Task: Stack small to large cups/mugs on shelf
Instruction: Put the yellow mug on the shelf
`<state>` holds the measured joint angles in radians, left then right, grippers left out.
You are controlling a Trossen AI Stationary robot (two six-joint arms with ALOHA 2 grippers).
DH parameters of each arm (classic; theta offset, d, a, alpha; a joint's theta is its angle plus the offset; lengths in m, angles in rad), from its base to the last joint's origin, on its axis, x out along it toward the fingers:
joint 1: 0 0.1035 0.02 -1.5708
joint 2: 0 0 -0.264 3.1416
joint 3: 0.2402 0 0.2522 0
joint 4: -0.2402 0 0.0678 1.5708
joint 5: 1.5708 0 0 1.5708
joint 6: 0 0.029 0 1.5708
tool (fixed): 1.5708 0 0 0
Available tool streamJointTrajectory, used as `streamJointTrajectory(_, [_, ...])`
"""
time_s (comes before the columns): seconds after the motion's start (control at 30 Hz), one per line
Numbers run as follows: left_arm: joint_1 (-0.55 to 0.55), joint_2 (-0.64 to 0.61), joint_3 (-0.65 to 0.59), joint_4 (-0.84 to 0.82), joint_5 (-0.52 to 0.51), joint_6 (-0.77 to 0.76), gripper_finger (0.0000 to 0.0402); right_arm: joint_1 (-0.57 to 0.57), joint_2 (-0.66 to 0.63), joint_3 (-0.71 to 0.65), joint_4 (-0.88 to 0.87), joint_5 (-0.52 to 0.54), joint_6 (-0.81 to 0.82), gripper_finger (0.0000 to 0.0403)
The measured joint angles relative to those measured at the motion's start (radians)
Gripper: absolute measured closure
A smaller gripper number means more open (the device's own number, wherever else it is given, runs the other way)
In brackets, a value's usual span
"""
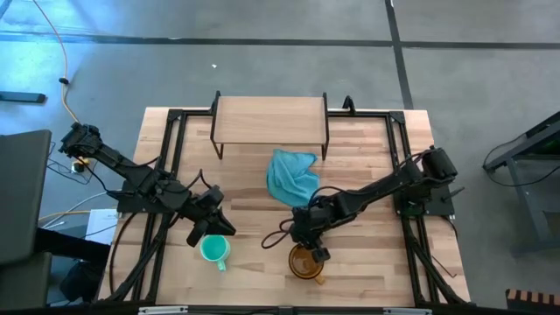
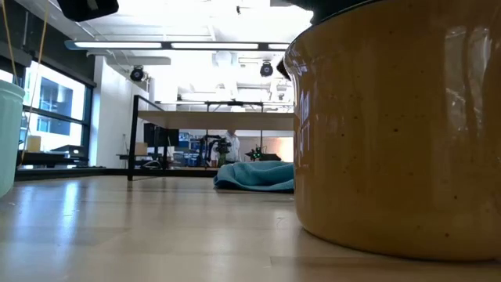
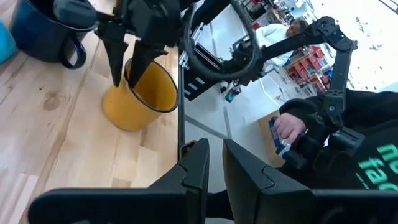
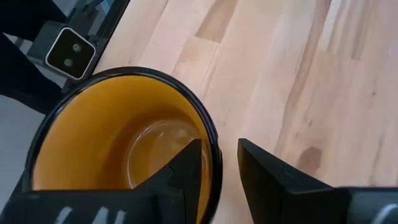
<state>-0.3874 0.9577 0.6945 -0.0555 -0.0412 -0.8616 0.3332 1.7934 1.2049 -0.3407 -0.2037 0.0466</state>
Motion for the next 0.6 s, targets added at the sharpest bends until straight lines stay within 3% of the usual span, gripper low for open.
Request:
streamJointTrajectory(0.3, [0.0,0.0,0.0,0.0,0.04,0.0,0.0364,0.0,0.026,0.0,0.067,0.001,0.032,0.0312])
streamJointTrajectory(0.5, [0.001,-0.001,0.0,0.0,0.04,0.0,0.0364,0.0,0.026,0.0,0.057,-0.009,0.031,0.0383])
streamJointTrajectory(0.6, [0.001,-0.001,0.0,0.0,0.04,0.0,0.0364,-0.002,0.026,0.0,0.068,0.011,0.057,0.0391])
